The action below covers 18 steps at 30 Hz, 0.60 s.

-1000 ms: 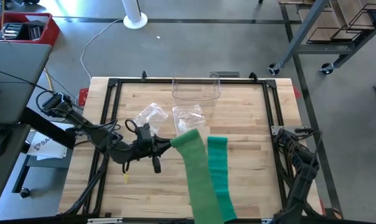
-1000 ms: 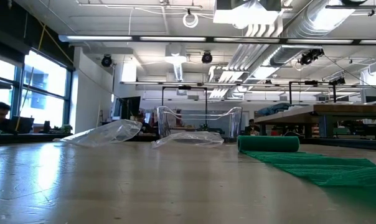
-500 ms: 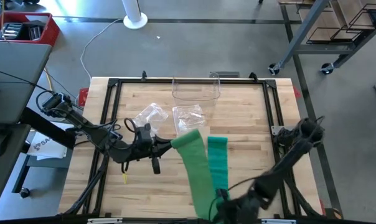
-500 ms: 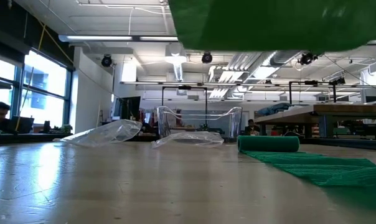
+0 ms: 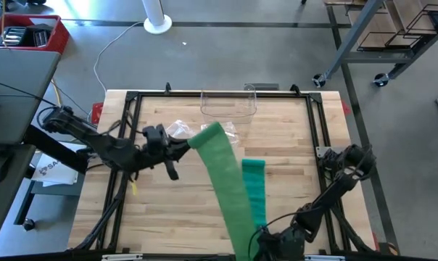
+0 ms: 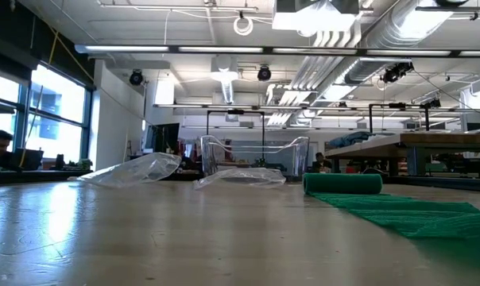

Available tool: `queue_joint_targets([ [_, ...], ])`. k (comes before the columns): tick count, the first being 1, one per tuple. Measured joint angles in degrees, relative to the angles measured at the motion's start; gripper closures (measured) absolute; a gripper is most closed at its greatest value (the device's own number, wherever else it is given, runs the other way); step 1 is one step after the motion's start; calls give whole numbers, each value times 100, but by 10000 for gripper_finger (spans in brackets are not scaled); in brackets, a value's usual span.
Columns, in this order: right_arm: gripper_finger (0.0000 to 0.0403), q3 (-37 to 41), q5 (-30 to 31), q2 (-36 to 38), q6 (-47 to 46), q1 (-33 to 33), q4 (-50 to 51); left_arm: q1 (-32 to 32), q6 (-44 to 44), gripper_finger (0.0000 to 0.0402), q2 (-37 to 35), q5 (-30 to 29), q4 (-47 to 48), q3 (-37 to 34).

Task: Roll bandage
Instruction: Roll the green bandage

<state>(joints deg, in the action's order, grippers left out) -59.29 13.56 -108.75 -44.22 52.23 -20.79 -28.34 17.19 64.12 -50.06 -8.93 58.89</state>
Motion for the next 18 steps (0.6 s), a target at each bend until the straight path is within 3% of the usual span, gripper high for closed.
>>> queue_joint_targets([
  [6,403,-10,36,-229,-529,175,141,24,-199,401,-549,111,213,0],
  [11,403,-75,38,-232,-811,369,81,24,103,401,-797,-279,1352,2],
  [15,403,-664,37,-231,-836,541,284,24,717,401,-730,-817,2521,2],
  [18,403,-1358,38,-231,-765,660,1053,26,1130,401,-587,-1168,3245,2],
])
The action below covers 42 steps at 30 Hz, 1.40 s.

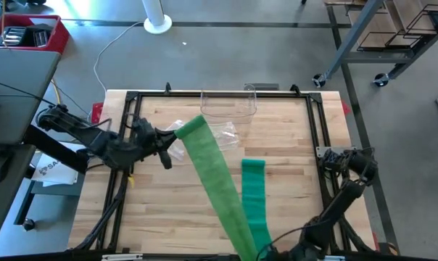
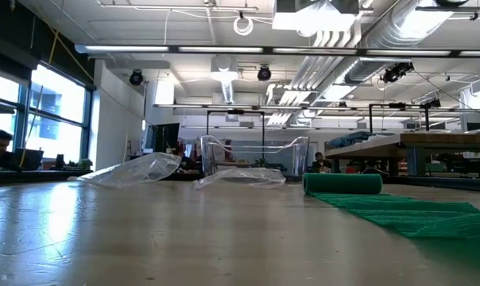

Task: Roll bandage
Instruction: Roll the green bandage

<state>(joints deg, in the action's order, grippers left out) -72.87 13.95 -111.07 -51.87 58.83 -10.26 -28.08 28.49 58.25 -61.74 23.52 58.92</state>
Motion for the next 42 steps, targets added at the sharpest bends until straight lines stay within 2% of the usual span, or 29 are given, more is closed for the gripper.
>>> queue_joint_targets([
  [6,403,-1903,482,2,270,236,2586,0,371,401,433,-77,728,0],
  [13,403,-3930,1717,2,1174,579,4545,132,383,401,1137,370,1042,0],
  [18,403,-5079,2599,4,2117,678,5255,225,190,401,1727,900,1044,0],
  [24,403,-6183,3172,7,3630,614,5412,197,-71,401,2612,1759,794,0],
  [27,403,-6097,3533,208,4258,578,5120,112,-224,401,3038,2171,477,0],
  [32,403,-6190,4136,535,4884,527,5038,-73,-606,401,3639,2983,-272,0],
  [36,403,-6206,4376,766,5138,420,5059,-243,-719,401,3982,3531,-785,0],
  [42,403,-6209,5073,1265,5686,322,4966,-629,-710,401,4146,3721,-1148,0],
])
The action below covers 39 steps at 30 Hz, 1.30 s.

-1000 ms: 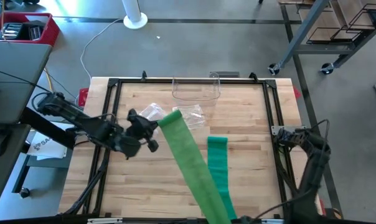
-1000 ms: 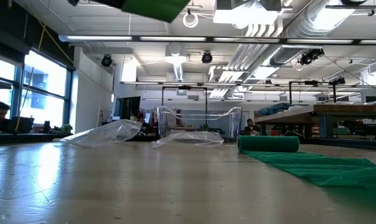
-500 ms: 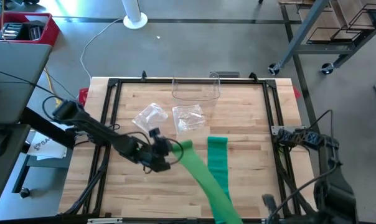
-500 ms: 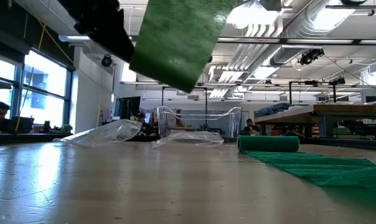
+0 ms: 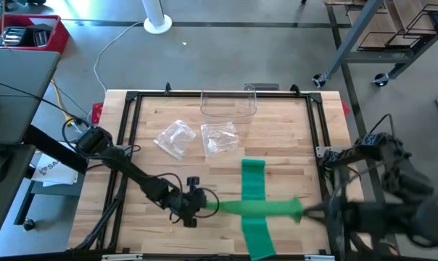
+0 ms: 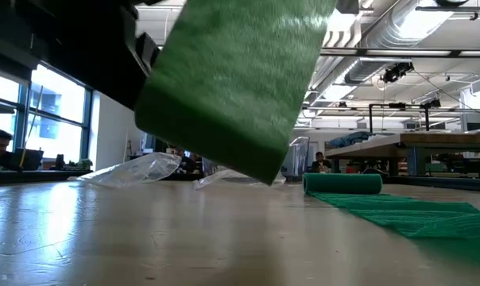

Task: Roll bandage
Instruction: Roll the green bandage

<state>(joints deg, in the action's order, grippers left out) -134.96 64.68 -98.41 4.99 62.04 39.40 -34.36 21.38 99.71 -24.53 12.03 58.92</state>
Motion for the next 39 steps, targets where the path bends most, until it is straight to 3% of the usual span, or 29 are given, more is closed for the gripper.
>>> queue_joint_targets([
  [7,403,-2,282,516,151,-70,20,-460,84,401,-216,-514,58,7],
  [16,403,4,64,402,113,10,71,-543,211,401,-788,-900,858,4],
  [20,403,2,-588,314,85,109,69,-545,410,401,-1104,-1201,1425,3],
  [28,403,4,-2710,190,-344,426,151,-545,978,401,-1789,-1643,2728,0],
  [39,403,8,-1558,166,623,850,-311,-739,1351,401,-2020,-1815,3104,-2],
])
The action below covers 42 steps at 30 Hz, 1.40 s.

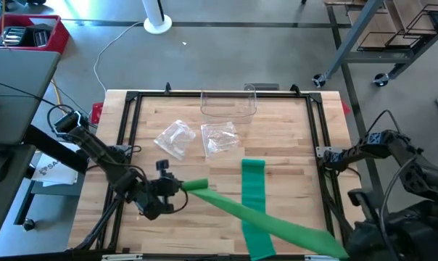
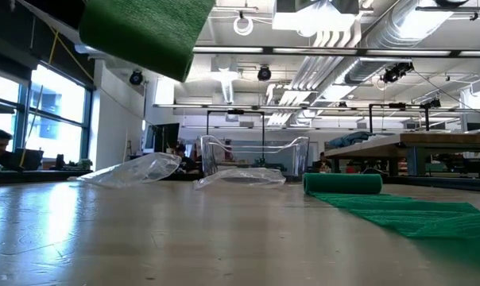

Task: Roll bandage
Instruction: Roll the green bandage

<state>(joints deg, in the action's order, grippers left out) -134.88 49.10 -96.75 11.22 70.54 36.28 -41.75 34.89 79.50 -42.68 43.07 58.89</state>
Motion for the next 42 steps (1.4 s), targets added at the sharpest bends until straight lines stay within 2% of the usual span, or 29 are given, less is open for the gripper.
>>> queue_joint_targets([
  [3,403,-1,466,2,50,0,-23,-63,48,401,2,-49,-101,-2],
  [7,403,1,1141,79,436,-48,-89,-172,-150,401,127,109,-835,-2],
  [15,403,-12,1832,640,705,-383,-474,-413,-823,401,946,1182,-3119,-2],
  [19,403,-12,2551,908,685,-589,-432,-549,-1003,401,1499,1799,-4544,-2],
  [23,403,-12,2895,1133,542,-723,-257,-834,-1099,401,2008,1999,-5838,53],
  [27,403,-10,2894,1384,-203,-844,462,-1155,-1155,401,2379,2018,-6156,457],
  [30,403,-14,2909,1556,-1212,-980,1469,-1339,-1374,401,2550,1995,-6173,904],
  [34,403,-11,2834,1684,-3221,-1173,3431,-1561,-2151,401,2599,1982,-6187,1478],
  [38,403,43,2376,1698,-5639,-1415,5417,-1707,-3062,401,2556,1958,-6189,1911],
  [39,403,219,2234,1725,-5806,-1501,5302,-1729,-3249,401,2553,1944,-6186,2000],
  [42,403,881,1625,1803,-5215,-1687,4532,-1761,-3699,401,2553,1946,-6194,2221],
])
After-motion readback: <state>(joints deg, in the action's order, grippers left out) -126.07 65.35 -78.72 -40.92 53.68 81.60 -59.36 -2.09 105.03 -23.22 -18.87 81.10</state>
